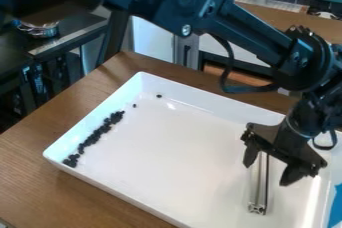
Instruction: Sweep into pile
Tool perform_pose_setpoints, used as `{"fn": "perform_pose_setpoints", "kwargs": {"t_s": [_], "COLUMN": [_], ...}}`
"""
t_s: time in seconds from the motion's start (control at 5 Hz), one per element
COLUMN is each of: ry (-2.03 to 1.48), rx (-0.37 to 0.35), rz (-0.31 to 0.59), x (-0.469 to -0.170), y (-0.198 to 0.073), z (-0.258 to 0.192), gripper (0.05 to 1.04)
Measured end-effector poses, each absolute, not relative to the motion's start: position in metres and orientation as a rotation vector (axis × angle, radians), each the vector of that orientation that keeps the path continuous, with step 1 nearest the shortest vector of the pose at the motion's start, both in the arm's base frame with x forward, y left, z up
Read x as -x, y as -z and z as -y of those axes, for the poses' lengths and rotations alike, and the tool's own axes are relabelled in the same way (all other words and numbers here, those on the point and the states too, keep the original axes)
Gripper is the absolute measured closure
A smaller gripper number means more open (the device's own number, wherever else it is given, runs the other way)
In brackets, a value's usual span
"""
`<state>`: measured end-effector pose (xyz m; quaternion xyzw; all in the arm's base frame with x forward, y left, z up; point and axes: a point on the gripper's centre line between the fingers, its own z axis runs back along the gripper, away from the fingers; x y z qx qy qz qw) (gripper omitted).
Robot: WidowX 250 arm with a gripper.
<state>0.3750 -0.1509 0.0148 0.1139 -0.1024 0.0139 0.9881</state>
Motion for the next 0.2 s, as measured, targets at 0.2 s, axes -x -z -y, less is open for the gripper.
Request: {"fn": "perform_pose_setpoints", "kwargs": {"t_s": [0.2], "ry": [0.001], "rx": [-0.116], "rz": [0.208], "x": [-0.3776], "y": [-0.0684], "z": [0.1309], "gripper": [0.081]}}
